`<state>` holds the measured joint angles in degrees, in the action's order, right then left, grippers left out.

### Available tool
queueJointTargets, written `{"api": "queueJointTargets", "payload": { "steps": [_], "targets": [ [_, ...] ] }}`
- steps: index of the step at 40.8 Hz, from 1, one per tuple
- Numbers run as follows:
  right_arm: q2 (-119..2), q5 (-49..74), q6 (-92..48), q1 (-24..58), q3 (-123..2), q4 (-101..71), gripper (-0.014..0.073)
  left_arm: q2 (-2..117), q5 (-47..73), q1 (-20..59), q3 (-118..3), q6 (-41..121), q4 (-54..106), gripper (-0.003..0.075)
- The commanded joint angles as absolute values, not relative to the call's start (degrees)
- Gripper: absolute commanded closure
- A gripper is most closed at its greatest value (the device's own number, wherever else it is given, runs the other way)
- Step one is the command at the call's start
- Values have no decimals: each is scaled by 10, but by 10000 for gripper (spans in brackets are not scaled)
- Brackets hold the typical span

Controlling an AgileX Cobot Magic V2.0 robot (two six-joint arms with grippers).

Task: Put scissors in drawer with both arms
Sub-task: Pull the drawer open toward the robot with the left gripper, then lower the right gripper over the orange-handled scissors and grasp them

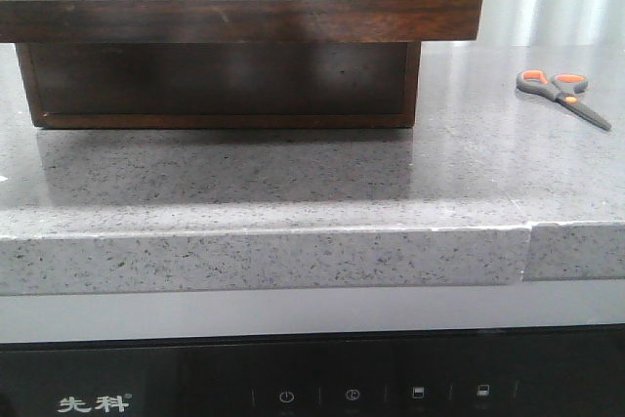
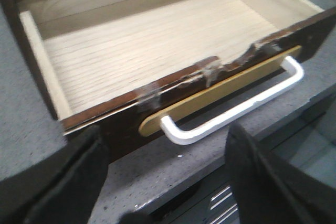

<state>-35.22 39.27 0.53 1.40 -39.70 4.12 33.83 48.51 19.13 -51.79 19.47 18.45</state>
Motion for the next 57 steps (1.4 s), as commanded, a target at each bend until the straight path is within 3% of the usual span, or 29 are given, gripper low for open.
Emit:
{"api": "queueJointTargets", "payload": {
  "steps": [1,16,44,57],
  "targets": [
    [-355,358,0,12,-416,49,22,340,413,241,-537,192,190,259],
    [-401,385,8,12,-437,45,22,340,391,288,-537,192,190,259],
    [-851,466,-40,-24,-759,-54,22,340,391,288,-537,192,190,259],
    [-1003,490,-54,-24,-888,-73,23,340,391,288,-537,192,190,260]
  ]
}}
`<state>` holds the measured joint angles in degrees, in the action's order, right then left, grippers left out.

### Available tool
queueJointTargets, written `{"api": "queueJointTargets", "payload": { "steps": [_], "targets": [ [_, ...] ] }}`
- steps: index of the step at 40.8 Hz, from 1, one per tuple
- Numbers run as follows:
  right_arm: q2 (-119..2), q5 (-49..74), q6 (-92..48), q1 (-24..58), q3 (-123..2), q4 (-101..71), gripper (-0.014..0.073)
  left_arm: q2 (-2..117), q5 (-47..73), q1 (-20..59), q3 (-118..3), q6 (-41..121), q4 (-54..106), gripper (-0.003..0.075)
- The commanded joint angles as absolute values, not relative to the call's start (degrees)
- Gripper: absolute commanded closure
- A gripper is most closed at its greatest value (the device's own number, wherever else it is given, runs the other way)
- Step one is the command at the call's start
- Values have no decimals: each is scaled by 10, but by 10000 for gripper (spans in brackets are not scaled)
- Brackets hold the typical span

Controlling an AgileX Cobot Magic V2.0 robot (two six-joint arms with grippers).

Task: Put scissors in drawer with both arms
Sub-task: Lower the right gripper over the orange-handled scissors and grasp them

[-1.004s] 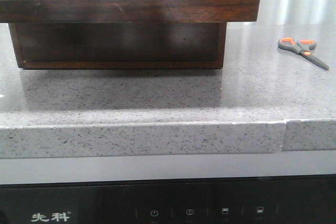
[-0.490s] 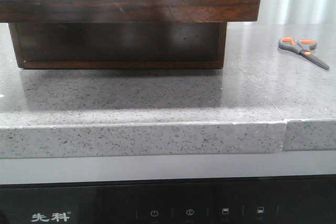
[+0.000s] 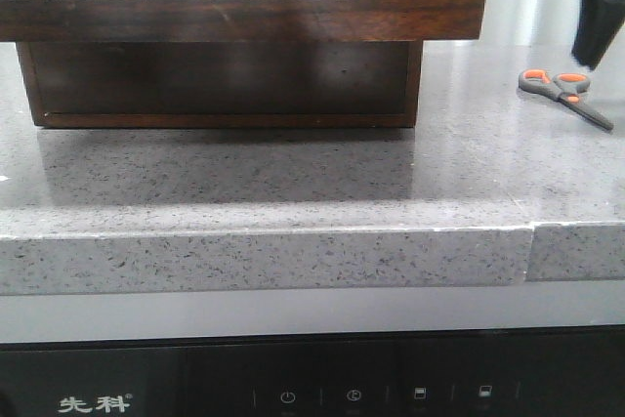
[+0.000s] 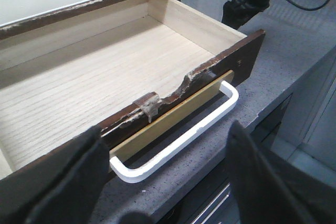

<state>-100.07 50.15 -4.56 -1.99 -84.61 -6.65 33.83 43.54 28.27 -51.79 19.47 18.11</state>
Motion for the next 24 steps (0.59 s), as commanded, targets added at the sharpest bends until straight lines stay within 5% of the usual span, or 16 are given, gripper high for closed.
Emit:
{"api": "queueJointTargets", "payload": {
  "steps": [1,14,24],
  "targets": [
    [-1011,490,-54,-24,-895,-73,24,340,391,288,-537,192,190,260],
    [-1097,505,-54,-24,-978,-73,127,340,391,288,-537,192,190,259],
    [-1128,515,-54,-24,-1018,-71,128,340,391,288,-537,192,190,260]
  ]
}}
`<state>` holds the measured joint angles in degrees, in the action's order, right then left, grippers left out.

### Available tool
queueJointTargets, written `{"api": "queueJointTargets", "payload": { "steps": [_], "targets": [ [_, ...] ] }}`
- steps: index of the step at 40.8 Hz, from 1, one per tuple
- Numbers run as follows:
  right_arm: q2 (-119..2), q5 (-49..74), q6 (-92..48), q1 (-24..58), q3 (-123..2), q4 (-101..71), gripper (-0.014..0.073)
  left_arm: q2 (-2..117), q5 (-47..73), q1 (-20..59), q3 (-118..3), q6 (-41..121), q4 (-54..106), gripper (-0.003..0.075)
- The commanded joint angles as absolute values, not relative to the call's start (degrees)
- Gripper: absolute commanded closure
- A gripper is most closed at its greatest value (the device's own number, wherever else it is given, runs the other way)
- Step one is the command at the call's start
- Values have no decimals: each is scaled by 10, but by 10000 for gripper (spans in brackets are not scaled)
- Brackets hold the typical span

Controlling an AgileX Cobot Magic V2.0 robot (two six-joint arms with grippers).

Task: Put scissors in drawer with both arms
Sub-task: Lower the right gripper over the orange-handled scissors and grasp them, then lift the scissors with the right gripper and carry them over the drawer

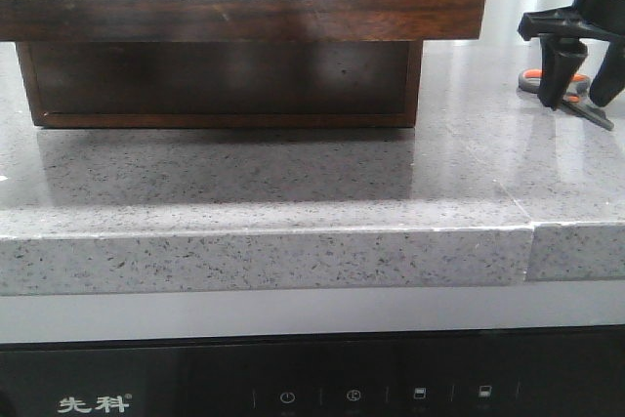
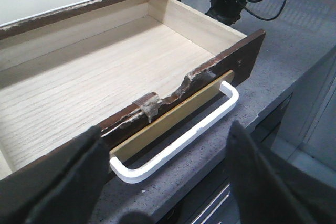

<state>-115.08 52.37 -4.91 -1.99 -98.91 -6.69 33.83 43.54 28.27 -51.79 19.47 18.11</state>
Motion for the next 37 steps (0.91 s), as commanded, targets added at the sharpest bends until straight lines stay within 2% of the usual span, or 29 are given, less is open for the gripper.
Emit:
{"api": "queueJointTargets", "payload": {
  "steps": [1,10,19,22,37],
  "targets": [
    [-1129,517,-54,-24,-1022,-71,128,340,391,288,-537,192,190,259],
    [-1148,548,-54,-24,-1045,-68,141,340,391,288,-537,192,190,260],
    [-1148,557,-54,-24,-1047,-65,424,340,391,288,-537,192,190,260],
    [-1148,558,-54,-24,-1047,-65,476,340,391,288,-537,192,190,260],
    [-1109,569,-54,-24,-1047,-65,496,340,391,288,-537,192,190,259]
  ]
}}
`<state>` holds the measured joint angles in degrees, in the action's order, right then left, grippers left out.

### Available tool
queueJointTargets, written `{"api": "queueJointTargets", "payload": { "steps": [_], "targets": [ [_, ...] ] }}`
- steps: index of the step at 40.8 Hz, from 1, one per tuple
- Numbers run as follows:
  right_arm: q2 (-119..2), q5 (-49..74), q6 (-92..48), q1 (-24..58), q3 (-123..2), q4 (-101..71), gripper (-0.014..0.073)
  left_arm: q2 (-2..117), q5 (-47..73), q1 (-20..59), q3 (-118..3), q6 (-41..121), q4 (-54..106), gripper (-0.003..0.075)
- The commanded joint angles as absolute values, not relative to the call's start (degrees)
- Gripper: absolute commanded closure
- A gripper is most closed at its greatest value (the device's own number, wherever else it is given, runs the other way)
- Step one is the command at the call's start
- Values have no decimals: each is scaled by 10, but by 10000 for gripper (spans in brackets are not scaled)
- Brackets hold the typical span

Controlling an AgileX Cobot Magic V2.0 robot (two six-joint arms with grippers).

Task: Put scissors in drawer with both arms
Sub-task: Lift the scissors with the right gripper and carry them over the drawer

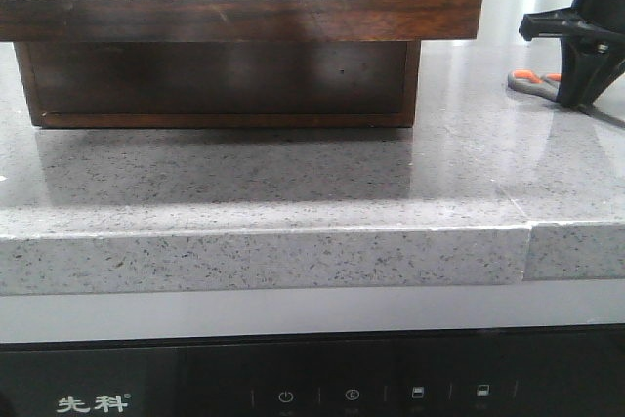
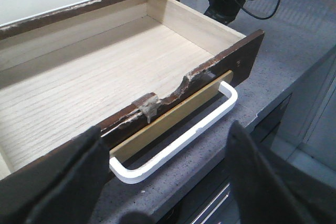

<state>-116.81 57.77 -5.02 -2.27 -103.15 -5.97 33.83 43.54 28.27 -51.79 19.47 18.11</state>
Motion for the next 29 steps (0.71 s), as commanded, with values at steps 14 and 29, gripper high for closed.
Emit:
{"api": "queueJointTargets", "payload": {
  "steps": [14,29],
  "targets": [
    [-979,567,-61,-20,-1047,-66,496,340,391,288,-537,192,190,260],
    [-816,543,-94,10,-1047,-67,496,340,391,288,-537,192,190,260]
  ]
}}
